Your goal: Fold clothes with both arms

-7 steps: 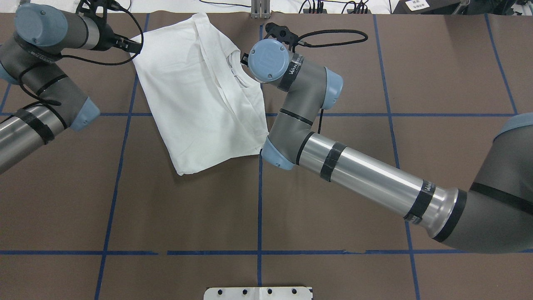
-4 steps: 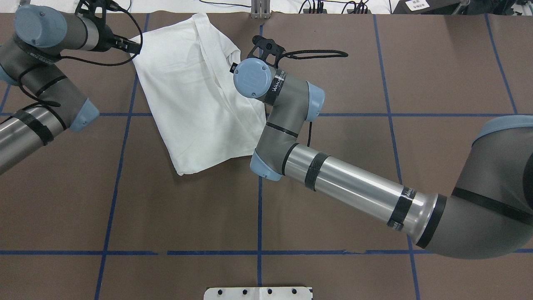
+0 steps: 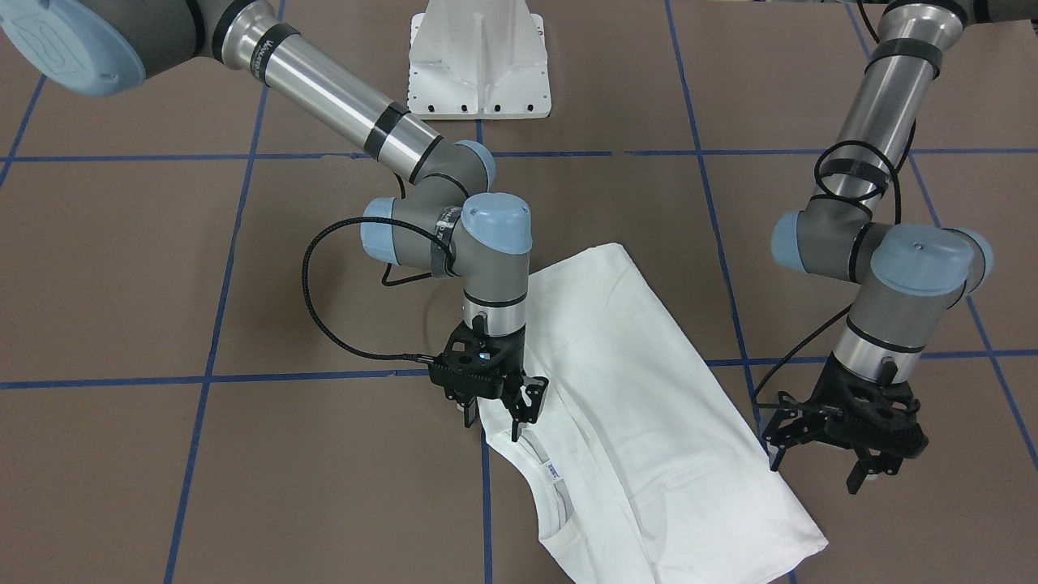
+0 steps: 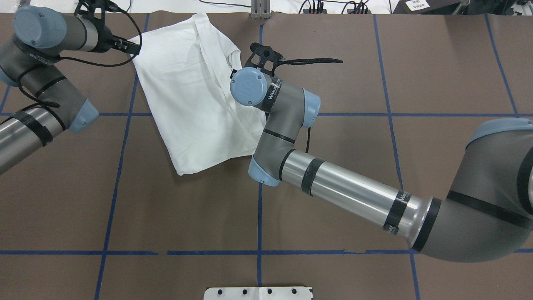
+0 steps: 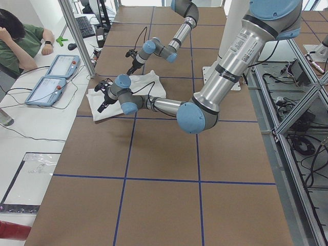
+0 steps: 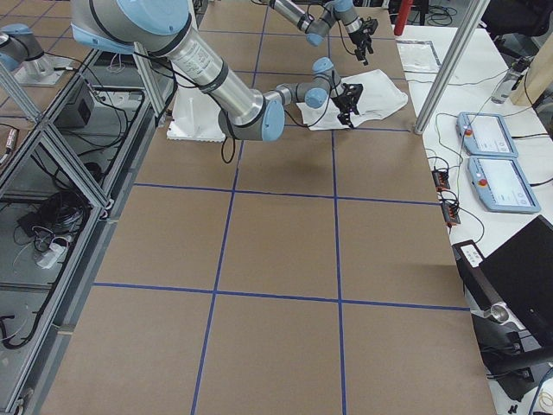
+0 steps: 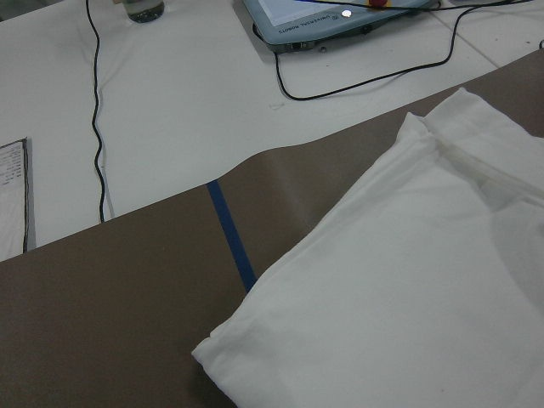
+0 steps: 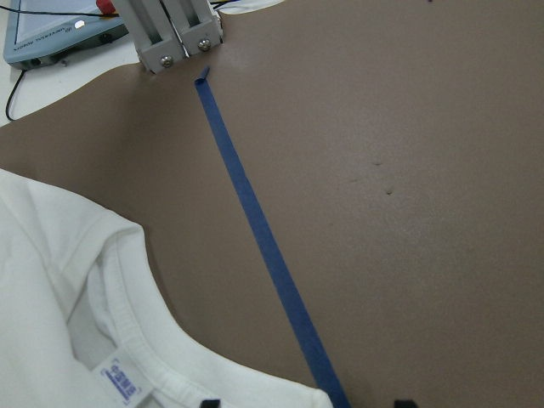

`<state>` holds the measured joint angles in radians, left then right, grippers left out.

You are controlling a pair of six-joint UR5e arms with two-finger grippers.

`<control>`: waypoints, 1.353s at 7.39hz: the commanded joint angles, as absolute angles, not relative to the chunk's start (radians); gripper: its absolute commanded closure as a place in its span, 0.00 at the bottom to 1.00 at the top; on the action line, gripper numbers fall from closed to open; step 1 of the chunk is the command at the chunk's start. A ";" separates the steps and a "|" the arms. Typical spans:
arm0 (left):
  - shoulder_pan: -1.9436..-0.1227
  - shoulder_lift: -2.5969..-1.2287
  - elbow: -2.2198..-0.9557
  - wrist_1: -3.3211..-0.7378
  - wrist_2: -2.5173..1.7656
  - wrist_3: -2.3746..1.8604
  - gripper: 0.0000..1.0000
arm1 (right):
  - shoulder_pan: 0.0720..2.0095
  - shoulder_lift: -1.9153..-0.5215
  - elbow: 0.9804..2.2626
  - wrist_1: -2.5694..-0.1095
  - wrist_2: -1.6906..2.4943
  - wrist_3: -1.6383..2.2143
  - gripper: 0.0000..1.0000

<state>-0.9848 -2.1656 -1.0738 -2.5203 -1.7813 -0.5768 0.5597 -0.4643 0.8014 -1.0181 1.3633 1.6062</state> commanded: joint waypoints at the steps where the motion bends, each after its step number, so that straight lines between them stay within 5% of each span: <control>1: -0.985 -2.163 -1.074 -2.522 -1.781 -0.577 0.00 | 0.548 -0.465 0.795 -1.019 1.344 1.589 0.37; 3: -0.985 -2.157 -1.074 -2.522 -1.782 -0.577 0.00 | 0.548 -0.465 0.790 -1.019 1.344 1.578 0.51; 4: -0.985 -2.154 -1.074 -2.545 -1.782 -0.577 0.00 | 0.548 -0.463 0.790 -1.020 1.345 1.580 0.82; 5: -0.983 -2.143 -1.075 -2.559 -1.781 -0.577 0.00 | 0.548 -0.463 0.790 -1.022 1.348 1.580 1.00; 8: -0.985 -2.141 -1.077 -2.559 -1.782 -0.577 0.00 | 0.551 -0.460 0.845 -1.116 1.382 1.520 1.00; 10: -0.982 -2.138 -1.089 -2.559 -1.782 -0.577 0.00 | 0.551 -0.568 1.181 -1.438 1.428 1.522 1.00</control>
<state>-0.9832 -2.1404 -1.0828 -2.5586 -1.7825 -0.5768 0.5508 -0.4969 0.9793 -1.2681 1.4079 1.5235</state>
